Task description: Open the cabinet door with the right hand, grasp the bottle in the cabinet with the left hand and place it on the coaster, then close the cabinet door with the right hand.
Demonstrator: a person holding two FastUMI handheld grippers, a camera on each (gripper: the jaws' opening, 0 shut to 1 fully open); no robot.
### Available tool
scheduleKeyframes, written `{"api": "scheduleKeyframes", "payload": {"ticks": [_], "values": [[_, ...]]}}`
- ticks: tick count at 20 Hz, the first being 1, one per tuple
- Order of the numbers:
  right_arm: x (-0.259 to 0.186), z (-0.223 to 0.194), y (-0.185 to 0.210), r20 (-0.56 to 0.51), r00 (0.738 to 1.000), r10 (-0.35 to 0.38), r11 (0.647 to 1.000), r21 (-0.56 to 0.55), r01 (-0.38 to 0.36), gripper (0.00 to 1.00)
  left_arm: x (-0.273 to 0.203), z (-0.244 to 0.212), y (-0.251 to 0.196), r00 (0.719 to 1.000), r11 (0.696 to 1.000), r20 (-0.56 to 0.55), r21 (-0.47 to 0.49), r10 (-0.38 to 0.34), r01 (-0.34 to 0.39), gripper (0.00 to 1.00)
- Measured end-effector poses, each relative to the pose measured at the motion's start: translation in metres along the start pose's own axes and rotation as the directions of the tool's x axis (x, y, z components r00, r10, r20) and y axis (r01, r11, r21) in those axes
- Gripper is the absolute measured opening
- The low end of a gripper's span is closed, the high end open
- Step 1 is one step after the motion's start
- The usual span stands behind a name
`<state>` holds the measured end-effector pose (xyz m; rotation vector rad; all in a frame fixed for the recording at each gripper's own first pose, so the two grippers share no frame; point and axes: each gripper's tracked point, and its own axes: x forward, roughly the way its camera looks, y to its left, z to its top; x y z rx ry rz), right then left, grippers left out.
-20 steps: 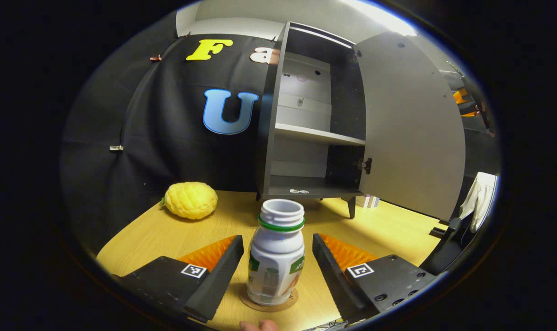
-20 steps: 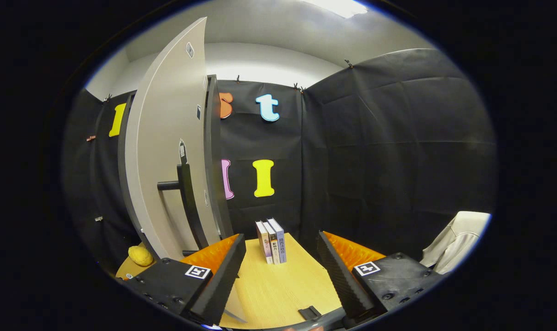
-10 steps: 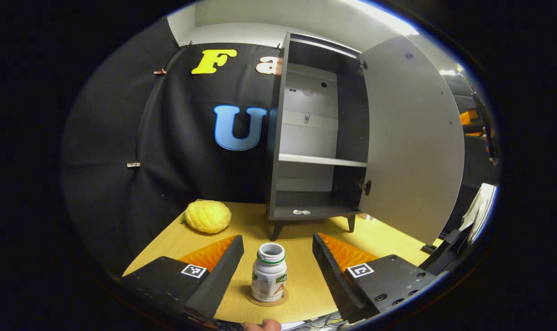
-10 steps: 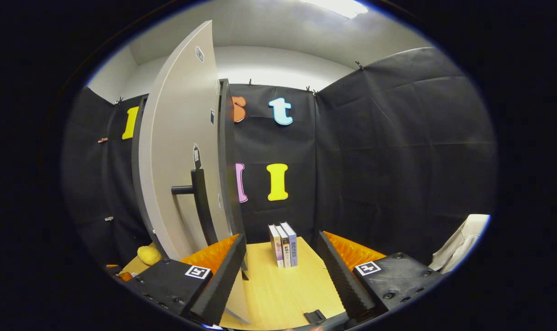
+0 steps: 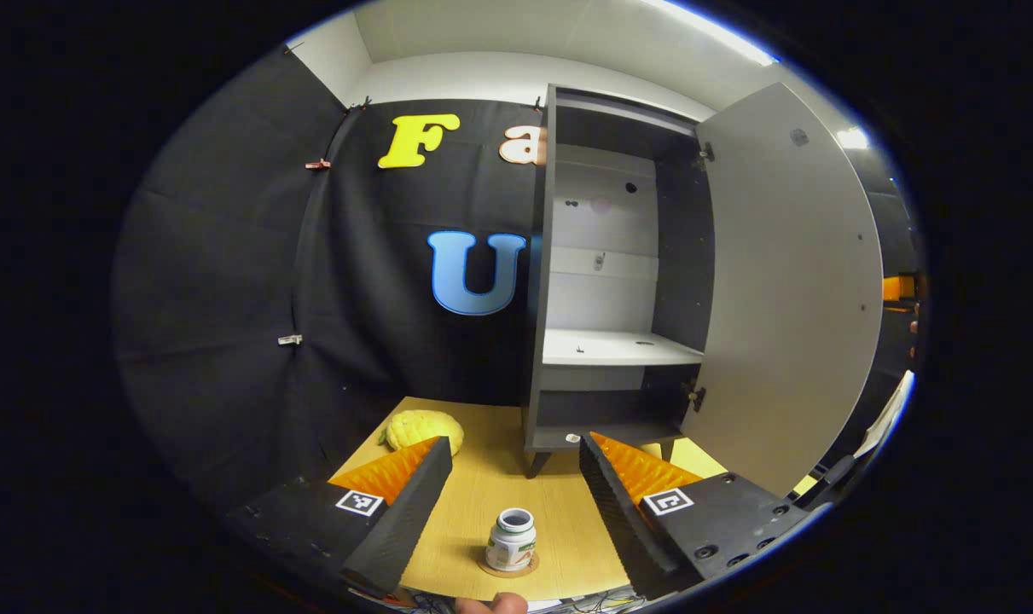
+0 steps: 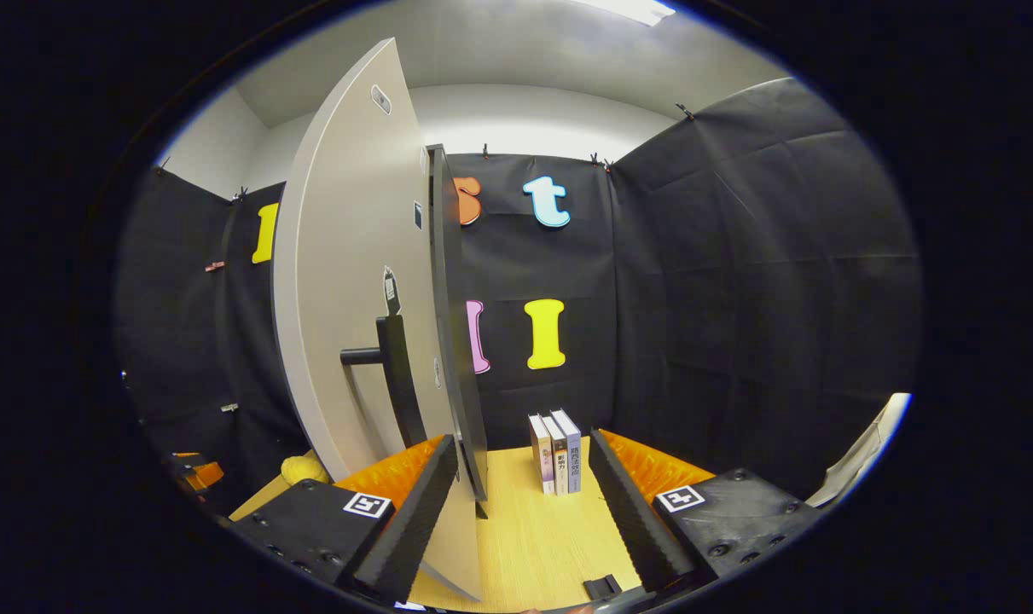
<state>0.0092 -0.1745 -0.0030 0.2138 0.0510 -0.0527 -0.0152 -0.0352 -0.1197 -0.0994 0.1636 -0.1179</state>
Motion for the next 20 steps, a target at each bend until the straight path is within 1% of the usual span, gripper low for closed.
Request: {"api": "scheduleKeyframes", "payload": {"ticks": [1, 3, 6, 11, 12, 13, 14, 17, 18, 19, 20], "values": [[0.003, 0.0, 0.005, -0.001, 1.0, 0.022, 1.0, 0.005, -0.022, 0.98, -0.001, 0.003, 0.004, 1.0, 1.0, 0.002, -0.011, 0.013, -0.013, 0.95], [0.004, -0.001, 0.008, -0.008, 0.999, 0.033, 0.999, 0.001, -0.033, 0.97, -0.002, 0.008, 0.011, 0.999, 0.999, 0.004, -0.02, 0.035, -0.035, 0.95], [0.003, -0.006, 0.019, -0.039, 0.998, 0.044, 0.999, 0.012, -0.044, 0.97, -0.002, 0.015, 0.023, 0.998, 0.998, 0.011, -0.005, 0.062, -0.062, 0.95], [-0.007, -0.011, 0.07, -0.063, 0.992, 0.105, 0.994, 0.014, -0.104, 0.98, -0.003, 0.009, 0.035, 0.997, 0.997, -0.006, -0.016, 0.075, -0.075, 0.95], [-0.006, -0.015, 0.081, -0.071, 0.99, 0.12, 0.993, 0.016, -0.119, 0.98, -0.003, 0.007, 0.038, 0.997, 0.997, -0.015, -0.023, 0.077, -0.077, 0.92], [-0.006, -0.016, 0.092, -0.075, 0.988, 0.136, 0.991, 0.018, -0.135, 0.98, -0.004, 0.006, 0.041, 0.996, 0.996, -0.021, -0.028, 0.083, -0.083, 0.95], [-0.005, -0.017, 0.103, -0.078, 0.985, 0.155, 0.988, 0.019, -0.154, 0.98, -0.006, 0.006, 0.045, 0.996, 0.996, -0.025, -0.028, 0.089, -0.09, 0.95], [-0.001, -0.023, 0.135, -0.09, 0.974, 0.207, 0.978, 0.037, -0.204, 0.98, -0.012, 0.007, 0.058, 0.993, 0.994, -0.024, -0.009, 0.111, -0.112, 0.95], [0.001, -0.025, 0.145, -0.092, 0.971, 0.223, 0.975, 0.039, -0.22, 1.0, -0.013, 0.008, 0.062, 0.993, 0.993, -0.023, -0.002, 0.119, -0.119, 0.95], [0.003, -0.026, 0.155, -0.093, 0.967, 0.238, 0.971, 0.039, -0.235, 1.0, -0.016, 0.008, 0.065, 0.992, 0.992, -0.021, 0.003, 0.125, -0.125, 0.95], [0.005, -0.027, 0.165, -0.093, 0.963, 0.253, 0.967, 0.039, -0.251, 0.98, -0.017, 0.009, 0.068, 0.991, 0.991, -0.02, 0.008, 0.13, -0.13, 0.95]]}}
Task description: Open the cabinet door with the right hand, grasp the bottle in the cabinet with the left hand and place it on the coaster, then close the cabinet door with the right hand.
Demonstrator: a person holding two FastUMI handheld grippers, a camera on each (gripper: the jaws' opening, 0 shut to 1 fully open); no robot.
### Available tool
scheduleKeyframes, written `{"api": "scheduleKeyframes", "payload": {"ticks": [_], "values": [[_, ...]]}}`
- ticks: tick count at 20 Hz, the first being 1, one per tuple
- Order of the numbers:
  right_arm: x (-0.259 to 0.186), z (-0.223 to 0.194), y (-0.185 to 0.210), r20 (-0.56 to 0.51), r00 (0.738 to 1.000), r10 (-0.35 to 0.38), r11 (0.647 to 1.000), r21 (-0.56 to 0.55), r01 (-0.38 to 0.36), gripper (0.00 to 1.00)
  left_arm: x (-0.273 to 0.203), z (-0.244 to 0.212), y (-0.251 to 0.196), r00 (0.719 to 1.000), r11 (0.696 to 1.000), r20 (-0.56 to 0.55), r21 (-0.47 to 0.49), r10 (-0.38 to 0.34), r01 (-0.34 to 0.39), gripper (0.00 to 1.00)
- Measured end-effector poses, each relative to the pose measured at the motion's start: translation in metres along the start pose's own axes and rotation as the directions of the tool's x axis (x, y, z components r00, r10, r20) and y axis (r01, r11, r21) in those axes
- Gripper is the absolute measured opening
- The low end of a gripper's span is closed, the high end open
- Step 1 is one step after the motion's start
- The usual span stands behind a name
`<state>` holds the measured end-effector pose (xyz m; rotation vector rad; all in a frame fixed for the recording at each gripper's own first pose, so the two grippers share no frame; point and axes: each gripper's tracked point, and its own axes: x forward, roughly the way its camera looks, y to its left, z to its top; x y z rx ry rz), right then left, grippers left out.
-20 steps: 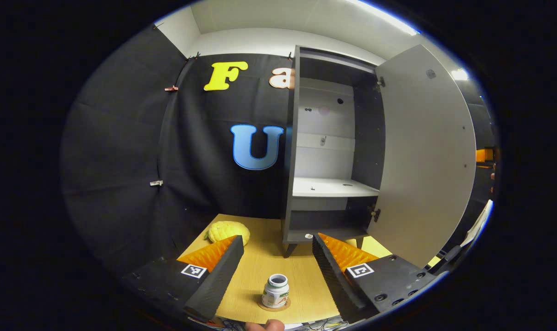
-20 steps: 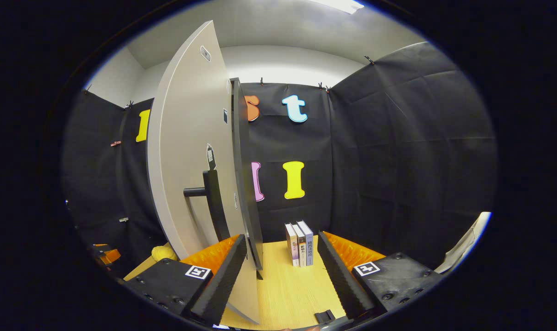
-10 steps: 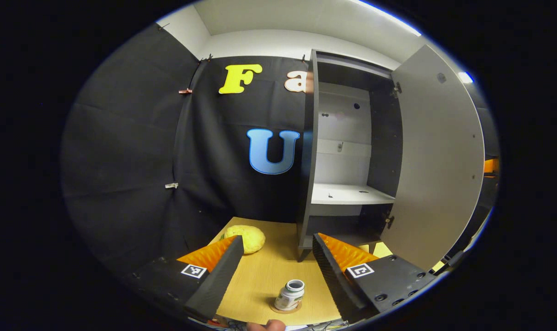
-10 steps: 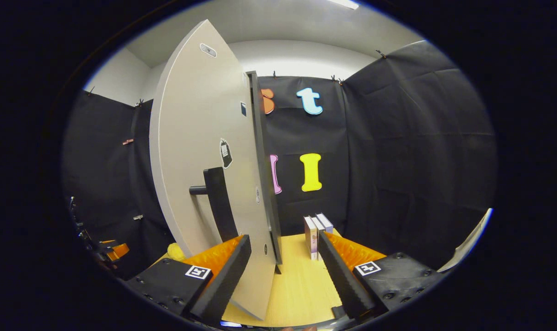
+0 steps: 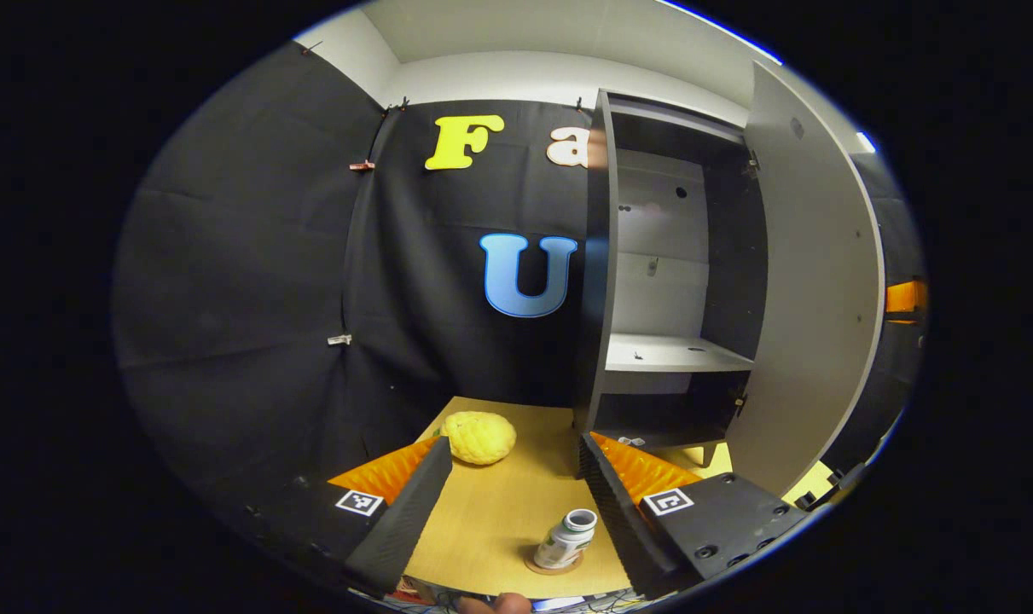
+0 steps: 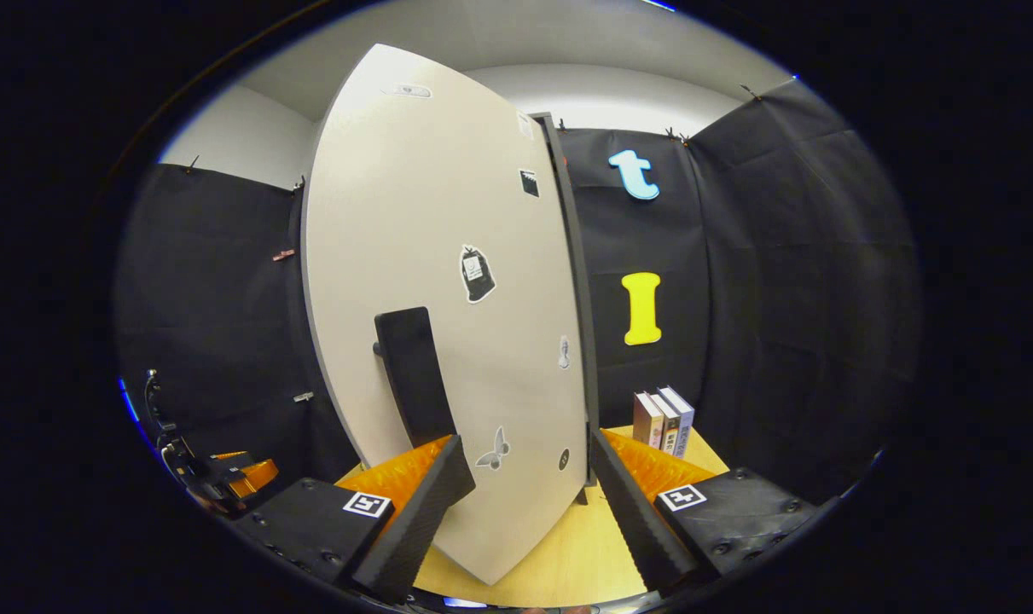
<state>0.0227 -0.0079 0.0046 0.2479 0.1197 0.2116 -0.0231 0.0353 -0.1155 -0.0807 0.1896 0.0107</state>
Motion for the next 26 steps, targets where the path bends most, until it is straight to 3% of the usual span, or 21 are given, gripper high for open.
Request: {"api": "scheduleKeyframes", "payload": {"ticks": [14, 20, 26], "values": [[0.07, -0.048, 0.12, -0.059, 0.975, 0.215, 0.976, 0.038, -0.213, 0.98, -0.003, -0.001, 0.018, 0.999, 0.999, -0.014, -0.011, 0.03, -0.03, 0.92], [0.068, -0.032, 0.11, -0.002, 0.98, 0.201, 0.979, 0.03, -0.201, 0.98, -0.007, 0.009, 0.02, 0.999, 0.999, -0.005, -0.027, 0.032, -0.032, 0.95], [0.055, -0.012, 0.07, 0.073, 0.991, 0.112, 0.994, -0.006, -0.112, 0.98, -0.003, 0.04, 0.011, 0.999, 1.0, 0.041, -0.016, 0.0, 0.001, 0.95]]}}
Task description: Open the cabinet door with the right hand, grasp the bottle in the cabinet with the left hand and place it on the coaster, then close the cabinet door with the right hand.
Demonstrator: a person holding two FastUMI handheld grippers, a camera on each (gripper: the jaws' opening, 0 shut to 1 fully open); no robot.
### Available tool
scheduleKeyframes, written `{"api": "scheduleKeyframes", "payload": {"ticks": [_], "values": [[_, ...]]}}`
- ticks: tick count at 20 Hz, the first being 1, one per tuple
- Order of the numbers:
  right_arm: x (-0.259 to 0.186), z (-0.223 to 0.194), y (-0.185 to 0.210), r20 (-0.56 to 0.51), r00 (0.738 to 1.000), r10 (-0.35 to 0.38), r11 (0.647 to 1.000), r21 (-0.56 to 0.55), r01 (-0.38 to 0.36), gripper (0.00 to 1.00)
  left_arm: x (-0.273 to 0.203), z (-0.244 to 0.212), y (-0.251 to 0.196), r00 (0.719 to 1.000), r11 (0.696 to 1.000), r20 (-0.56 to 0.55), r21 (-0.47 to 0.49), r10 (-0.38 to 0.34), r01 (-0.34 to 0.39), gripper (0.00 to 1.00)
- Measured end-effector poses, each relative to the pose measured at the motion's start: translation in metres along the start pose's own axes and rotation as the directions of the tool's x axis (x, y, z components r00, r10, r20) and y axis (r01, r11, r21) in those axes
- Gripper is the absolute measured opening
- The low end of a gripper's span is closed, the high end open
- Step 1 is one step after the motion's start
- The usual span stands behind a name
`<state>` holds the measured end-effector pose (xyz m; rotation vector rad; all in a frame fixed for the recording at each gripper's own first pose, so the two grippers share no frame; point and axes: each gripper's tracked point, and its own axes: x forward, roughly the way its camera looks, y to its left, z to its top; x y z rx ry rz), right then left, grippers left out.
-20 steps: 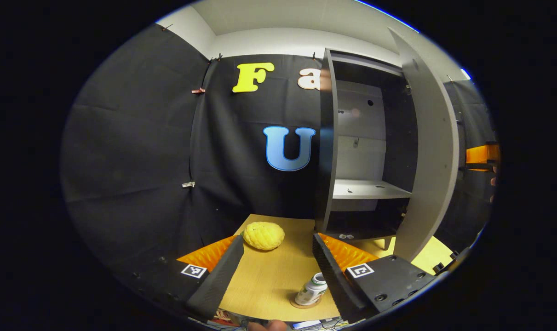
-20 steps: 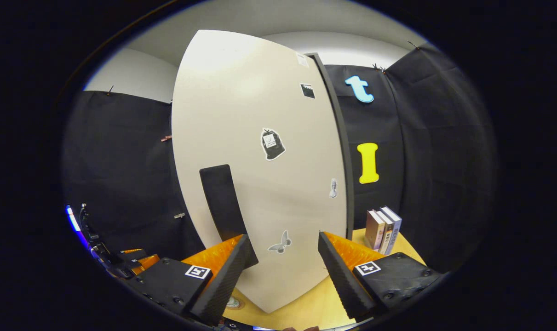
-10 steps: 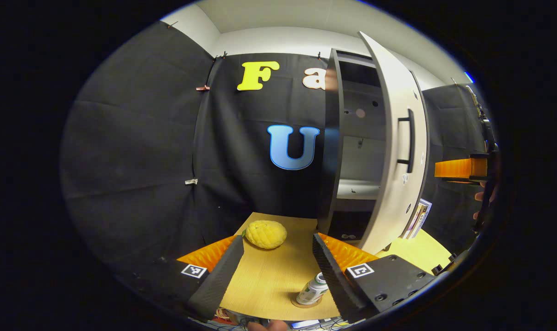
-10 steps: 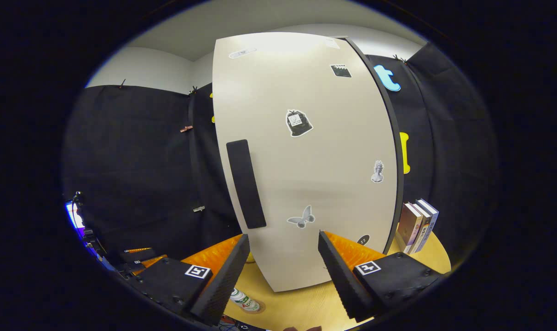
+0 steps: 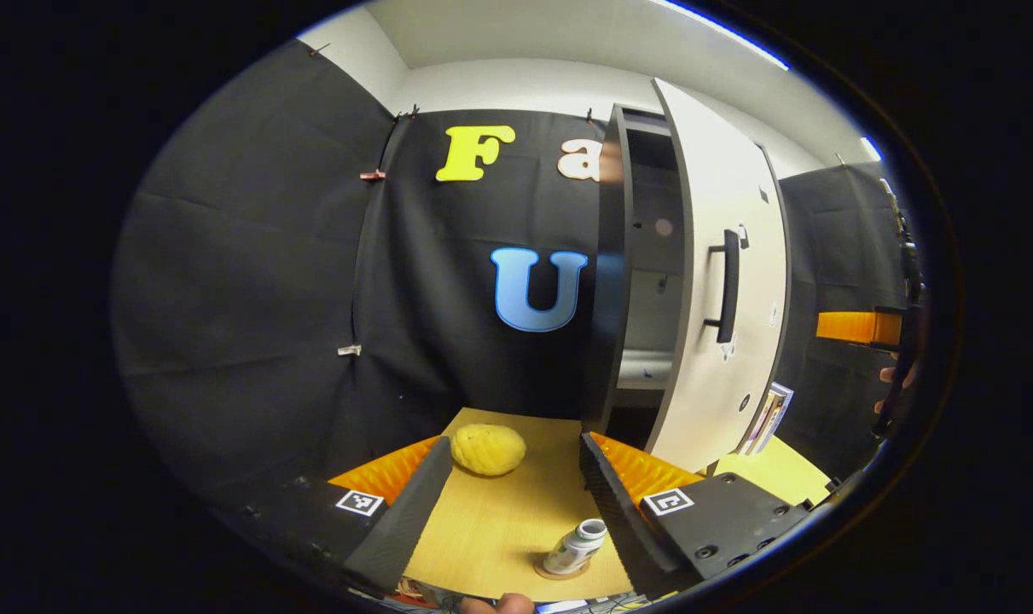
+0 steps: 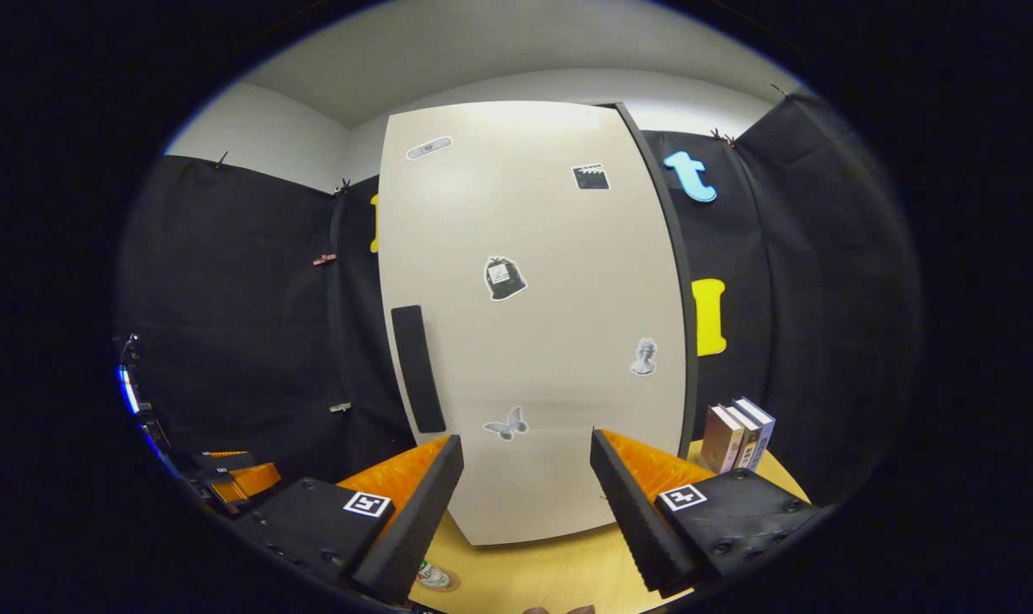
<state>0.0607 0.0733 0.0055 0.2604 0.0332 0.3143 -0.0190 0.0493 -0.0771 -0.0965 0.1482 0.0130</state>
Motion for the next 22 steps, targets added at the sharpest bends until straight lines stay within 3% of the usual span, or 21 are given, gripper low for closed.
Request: {"api": "scheduleKeyframes", "payload": {"ticks": [6, 13, 22], "values": [[-0.014, 0.011, -0.038, 0.049, 0.994, -0.099, 0.995, -0.008, 0.099, 0.98, 0.014, 0.017, -0.017, 0.998, 0.998, 0.012, 0.0, -0.055, 0.055, 0.95], [-0.022, 0.018, -0.064, 0.09, 0.978, -0.19, 0.979, -0.052, 0.195, 0.98, 0.022, 0.021, -0.021, 0.998, 0.999, 0.018, 0.003, -0.053, 0.053, 0.95], [-0.02, 0.007, -0.042, 0.1, 0.976, -0.192, 0.974, -0.104, 0.202, 0.98, 0.026, 0.046, -0.047, 0.992, 0.995, 0.084, 0.032, -0.095, 0.093, 0.95]]}}
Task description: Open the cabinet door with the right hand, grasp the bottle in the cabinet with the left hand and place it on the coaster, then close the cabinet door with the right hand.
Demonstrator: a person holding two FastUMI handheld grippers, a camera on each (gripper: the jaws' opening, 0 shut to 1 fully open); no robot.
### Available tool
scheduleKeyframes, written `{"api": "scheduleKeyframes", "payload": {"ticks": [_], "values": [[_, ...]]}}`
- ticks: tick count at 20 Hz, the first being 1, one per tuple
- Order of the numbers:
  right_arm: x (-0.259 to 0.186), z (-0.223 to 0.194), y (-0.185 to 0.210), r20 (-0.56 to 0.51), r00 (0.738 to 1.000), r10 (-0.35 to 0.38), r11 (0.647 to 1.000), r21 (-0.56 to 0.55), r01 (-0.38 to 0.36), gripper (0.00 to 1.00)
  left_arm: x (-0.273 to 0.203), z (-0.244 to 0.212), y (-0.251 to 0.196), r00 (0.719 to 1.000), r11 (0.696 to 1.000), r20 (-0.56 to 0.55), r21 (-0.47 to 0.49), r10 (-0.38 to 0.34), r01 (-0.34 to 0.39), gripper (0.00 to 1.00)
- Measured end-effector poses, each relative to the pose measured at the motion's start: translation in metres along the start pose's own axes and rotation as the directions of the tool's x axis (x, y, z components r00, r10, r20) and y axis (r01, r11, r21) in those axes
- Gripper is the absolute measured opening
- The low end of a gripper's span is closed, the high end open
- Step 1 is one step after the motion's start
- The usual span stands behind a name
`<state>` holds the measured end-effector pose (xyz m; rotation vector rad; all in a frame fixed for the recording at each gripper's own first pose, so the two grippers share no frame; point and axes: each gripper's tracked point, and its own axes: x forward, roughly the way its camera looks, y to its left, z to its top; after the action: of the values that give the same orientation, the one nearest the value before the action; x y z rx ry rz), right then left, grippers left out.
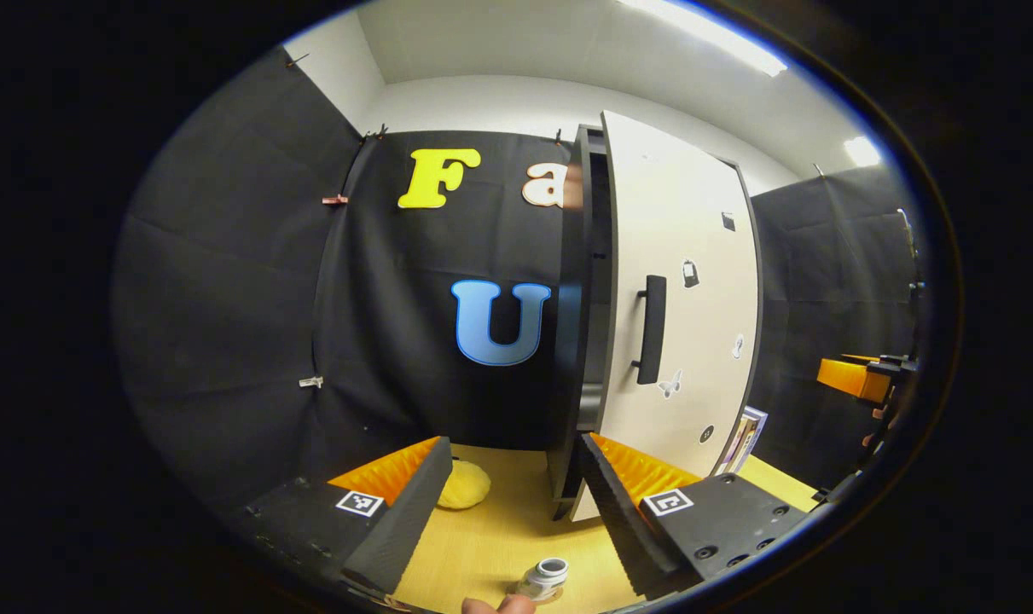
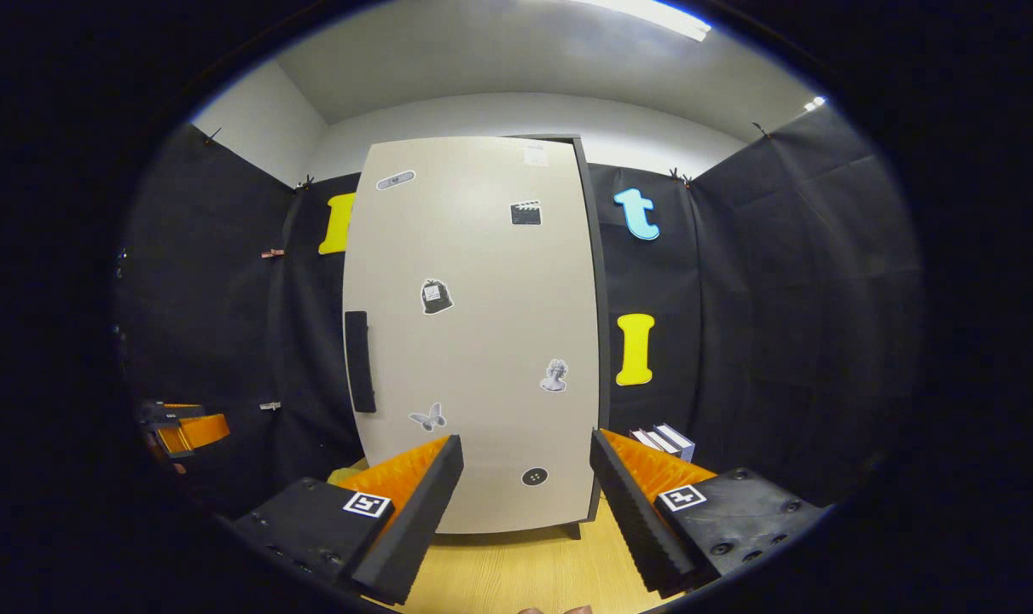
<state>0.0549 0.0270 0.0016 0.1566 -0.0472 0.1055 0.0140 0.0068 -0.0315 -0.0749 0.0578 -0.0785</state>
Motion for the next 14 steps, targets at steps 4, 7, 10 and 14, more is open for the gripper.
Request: {"api": "scheduleKeyframes", "payload": {"ticks": [4, 7, 10, 14], "values": [[0.001, 0.003, 0.01, 0.015, 1.0, 0.002, 0.999, -0.039, -0.001, 0.98, 0.005, -0.001, -0.007, 1.0, 1.0, -0.008, 0.003, -0.008, 0.008, 0.95], [0.004, 0.004, 0.017, 0.02, 1.0, 0.012, 0.999, -0.03, -0.011, 0.98, 0.006, -0.002, -0.009, 1.0, 1.0, -0.011, 0.007, -0.01, 0.01, 0.95], [0.004, 0.006, 0.018, 0.023, 1.0, 0.012, 0.999, -0.038, -0.011, 0.97, 0.006, -0.002, -0.01, 1.0, 1.0, -0.011, 0.007, -0.01, 0.01, 0.95], [0.003, 0.007, 0.02, 0.025, 1.0, 0.018, 0.999, -0.05, -0.016, 0.96, 0.005, -0.002, -0.012, 1.0, 1.0, -0.012, 0.006, -0.023, 0.023, 0.95]]}}
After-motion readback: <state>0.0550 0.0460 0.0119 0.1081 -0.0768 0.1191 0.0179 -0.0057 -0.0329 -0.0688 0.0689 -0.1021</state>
